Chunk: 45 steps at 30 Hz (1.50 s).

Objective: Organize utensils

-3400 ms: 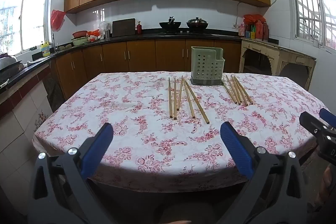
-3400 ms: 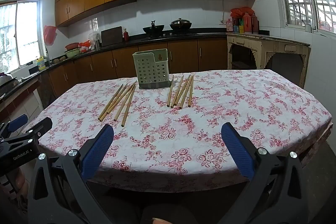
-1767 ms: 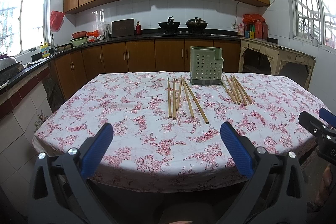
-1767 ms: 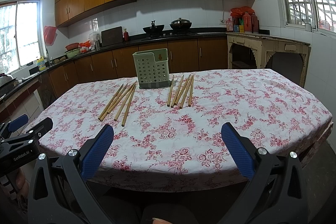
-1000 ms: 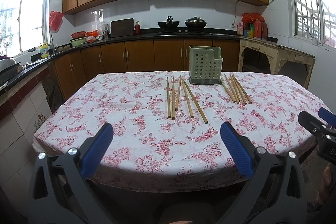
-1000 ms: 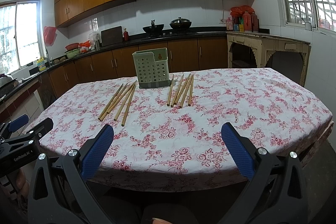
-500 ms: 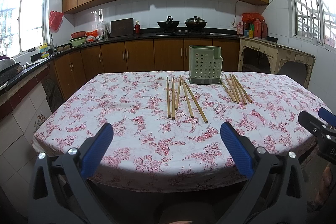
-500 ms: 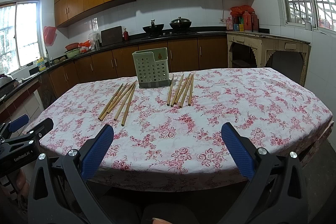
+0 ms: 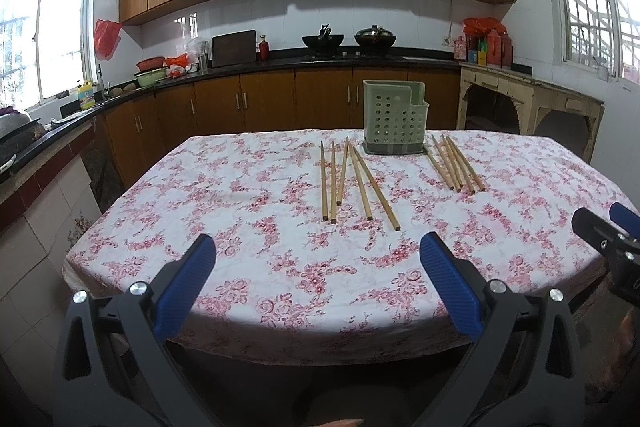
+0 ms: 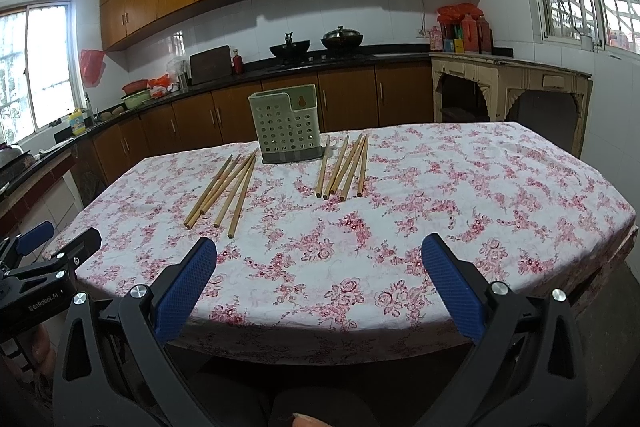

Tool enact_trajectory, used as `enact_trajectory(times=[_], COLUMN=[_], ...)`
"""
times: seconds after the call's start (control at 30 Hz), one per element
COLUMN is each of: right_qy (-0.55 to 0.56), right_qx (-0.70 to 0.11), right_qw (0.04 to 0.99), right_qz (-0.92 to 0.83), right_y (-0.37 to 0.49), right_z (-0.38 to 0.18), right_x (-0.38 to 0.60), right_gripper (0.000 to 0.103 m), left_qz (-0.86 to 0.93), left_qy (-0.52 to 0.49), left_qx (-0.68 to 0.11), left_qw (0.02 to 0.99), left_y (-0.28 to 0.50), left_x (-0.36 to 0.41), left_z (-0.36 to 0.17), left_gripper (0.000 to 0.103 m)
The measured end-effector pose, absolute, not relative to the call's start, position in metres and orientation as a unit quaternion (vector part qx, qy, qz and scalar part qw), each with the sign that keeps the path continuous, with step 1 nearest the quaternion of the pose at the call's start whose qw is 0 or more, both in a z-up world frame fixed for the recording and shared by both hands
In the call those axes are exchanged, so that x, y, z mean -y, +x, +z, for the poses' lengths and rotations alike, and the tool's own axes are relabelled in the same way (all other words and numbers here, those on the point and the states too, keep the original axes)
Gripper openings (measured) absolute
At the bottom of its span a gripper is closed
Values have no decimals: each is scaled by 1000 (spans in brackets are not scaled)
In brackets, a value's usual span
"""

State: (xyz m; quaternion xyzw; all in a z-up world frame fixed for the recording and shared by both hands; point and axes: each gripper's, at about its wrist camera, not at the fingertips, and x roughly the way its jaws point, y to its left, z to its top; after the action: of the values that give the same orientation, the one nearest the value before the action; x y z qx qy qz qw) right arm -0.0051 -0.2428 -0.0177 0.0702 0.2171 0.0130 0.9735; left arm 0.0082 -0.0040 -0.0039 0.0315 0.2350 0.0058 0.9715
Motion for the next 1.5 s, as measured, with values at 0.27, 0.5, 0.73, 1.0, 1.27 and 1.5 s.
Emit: enact_trajectory(times=[0.27,0.5,0.73,1.0,1.27,1.5], right_qy=[90,118,117,157,110,118], right_qx=[-253,-302,-344,-424,-436,-432], right_qw=[963,946,931,891,892,893], right_qz=[-2,-16,-42,-38,-43,-49], right_y=[25,84,162,247,269,266], right_z=[-27,-30,-31,-74,-87,-88], right_x=[258,281,300,313,296,302], right_gripper=[101,101,81,31,14,8], left_qz=[-11,8,17,2,-11,-40], left_qy=[15,-4,-14,-7,-11,-23], left_qx=[-278,-323,-353,-405,-432,-438], left_qw=[960,946,935,914,902,898], left_y=[32,94,172,238,263,274], left_x=[-3,-19,-39,-42,-40,-34], left_z=[-19,-24,-28,-50,-64,-67], left_gripper=[99,99,93,61,46,40])
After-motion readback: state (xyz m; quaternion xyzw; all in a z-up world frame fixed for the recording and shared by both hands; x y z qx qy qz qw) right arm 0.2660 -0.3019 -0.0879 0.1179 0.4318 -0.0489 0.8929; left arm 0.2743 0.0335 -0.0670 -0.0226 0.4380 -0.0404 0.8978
